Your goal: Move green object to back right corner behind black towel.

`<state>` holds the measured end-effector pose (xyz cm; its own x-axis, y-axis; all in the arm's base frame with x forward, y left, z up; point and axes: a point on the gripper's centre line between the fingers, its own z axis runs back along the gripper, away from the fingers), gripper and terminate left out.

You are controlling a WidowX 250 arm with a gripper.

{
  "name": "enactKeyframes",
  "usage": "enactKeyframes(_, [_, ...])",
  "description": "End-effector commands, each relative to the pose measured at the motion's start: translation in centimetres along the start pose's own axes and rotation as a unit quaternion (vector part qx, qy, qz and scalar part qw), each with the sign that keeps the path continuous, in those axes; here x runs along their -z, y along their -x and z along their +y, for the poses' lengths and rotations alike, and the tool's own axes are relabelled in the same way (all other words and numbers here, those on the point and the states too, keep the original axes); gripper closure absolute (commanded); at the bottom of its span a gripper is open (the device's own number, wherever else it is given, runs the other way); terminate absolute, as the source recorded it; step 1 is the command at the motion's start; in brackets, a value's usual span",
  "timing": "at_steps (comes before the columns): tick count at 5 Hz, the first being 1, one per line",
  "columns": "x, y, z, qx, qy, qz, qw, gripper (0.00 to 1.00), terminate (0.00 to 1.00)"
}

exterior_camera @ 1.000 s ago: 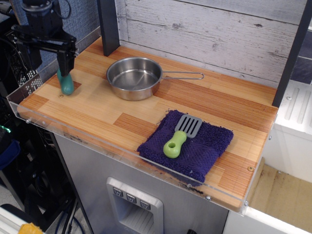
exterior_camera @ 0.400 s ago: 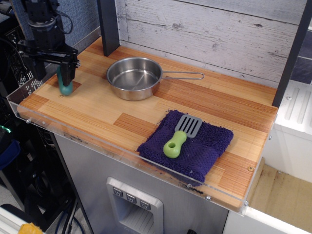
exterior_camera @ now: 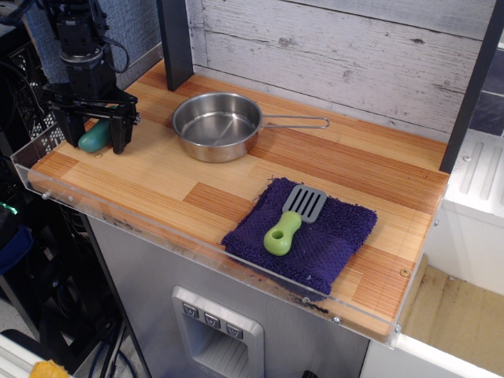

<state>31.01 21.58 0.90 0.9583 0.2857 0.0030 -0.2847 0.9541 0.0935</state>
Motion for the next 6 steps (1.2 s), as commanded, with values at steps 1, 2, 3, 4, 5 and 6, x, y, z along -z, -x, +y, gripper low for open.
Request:
enactKeyframes(1, [-2.9,0.9,-3.9,-0.007,-0.008,-0.045,0.9989,1.0,0.0])
enactKeyframes(2, [-5.3,1.3,-4.2,-0.014,-0.01,-0.072,0.9972,1.0,0.0])
enactKeyframes(3, [-10.1,2.2,-4.1,-0.03,-0.005,-0.118,0.9925,1.0,0.0])
enactKeyframes(4, [-14.8,3.0,-6.4,-0.037,-0.014,-0.137,0.9899,1.0,0.0])
enactKeyframes(5, [-16.9,2.3,-11.0,-0.029,0.042,-0.141,0.9887,1.0,0.0])
enactKeyframes(6, [-17.6,1.5,-16.1,-0.018,0.085,-0.13,0.9876,1.0,0.0])
